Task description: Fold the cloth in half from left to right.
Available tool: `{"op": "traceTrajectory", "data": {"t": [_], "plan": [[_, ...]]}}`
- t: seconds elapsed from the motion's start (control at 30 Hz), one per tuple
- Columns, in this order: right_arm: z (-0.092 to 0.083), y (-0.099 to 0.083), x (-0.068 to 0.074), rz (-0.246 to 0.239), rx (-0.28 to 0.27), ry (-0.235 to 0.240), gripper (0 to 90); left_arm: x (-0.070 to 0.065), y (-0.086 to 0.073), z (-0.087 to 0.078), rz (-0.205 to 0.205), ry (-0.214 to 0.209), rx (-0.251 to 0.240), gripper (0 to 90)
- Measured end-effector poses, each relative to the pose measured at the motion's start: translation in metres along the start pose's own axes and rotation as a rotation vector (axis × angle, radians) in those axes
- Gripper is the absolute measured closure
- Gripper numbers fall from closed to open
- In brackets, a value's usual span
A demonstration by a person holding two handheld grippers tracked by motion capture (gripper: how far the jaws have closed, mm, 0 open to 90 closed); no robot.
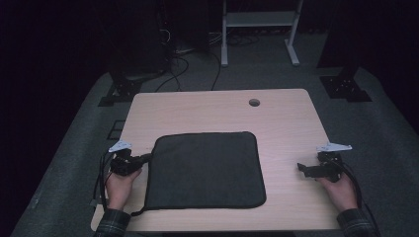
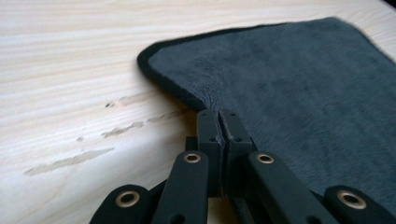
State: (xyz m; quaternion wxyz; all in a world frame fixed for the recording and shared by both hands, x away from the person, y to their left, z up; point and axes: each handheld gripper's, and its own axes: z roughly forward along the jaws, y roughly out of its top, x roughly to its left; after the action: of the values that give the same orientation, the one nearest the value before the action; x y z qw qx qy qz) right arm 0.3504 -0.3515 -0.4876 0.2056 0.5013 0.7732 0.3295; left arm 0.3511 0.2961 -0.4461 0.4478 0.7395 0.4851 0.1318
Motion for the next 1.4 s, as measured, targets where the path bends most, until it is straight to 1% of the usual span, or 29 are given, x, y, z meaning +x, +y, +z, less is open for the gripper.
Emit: {"op": "traceTrajectory", "data": {"t": [0.2,0.23,0.27,0.33,0.4,0.5,0.6,0.63,0.77,0.97,1.4], "plan": [[0.000,0.000,0.000,0.000,0.000,0.000,1.9,-0.010,0.008,0.001,0.010,-0.071,-0.047,87.9],[0.000,0.000,0.000,0.000,0.000,0.000,1.9,-0.012,0.010,0.002,0.016,-0.085,-0.053,87.9],[0.000,0.000,0.000,0.000,0.000,0.000,1.9,-0.014,0.011,0.003,0.011,-0.106,-0.060,87.9],[0.000,0.000,0.000,0.001,0.000,0.000,1.9,-0.020,0.015,0.005,0.027,-0.133,-0.058,87.7],[0.000,0.000,0.000,0.001,0.000,0.000,1.9,-0.026,0.019,0.007,0.032,-0.162,-0.065,87.7],[0.000,0.000,0.000,0.000,0.000,0.001,1.9,-0.037,0.024,0.011,0.057,-0.203,-0.076,87.7],[0.000,0.000,0.000,0.000,0.000,0.001,1.9,-0.048,0.029,0.017,0.083,-0.240,-0.070,87.7],[0.000,0.000,0.000,0.000,0.000,0.001,1.9,-0.050,0.030,0.019,0.084,-0.253,-0.072,87.7],[0.000,0.000,0.000,0.000,0.000,0.001,1.9,-0.058,0.035,0.027,0.081,-0.287,-0.078,87.8],[0.000,0.000,0.000,0.000,0.000,0.002,1.9,-0.073,0.045,0.042,0.106,-0.328,-0.073,87.8],[0.000,0.000,0.000,-0.002,0.000,0.002,1.9,-0.107,0.061,0.076,0.136,-0.421,-0.059,87.9]]}}
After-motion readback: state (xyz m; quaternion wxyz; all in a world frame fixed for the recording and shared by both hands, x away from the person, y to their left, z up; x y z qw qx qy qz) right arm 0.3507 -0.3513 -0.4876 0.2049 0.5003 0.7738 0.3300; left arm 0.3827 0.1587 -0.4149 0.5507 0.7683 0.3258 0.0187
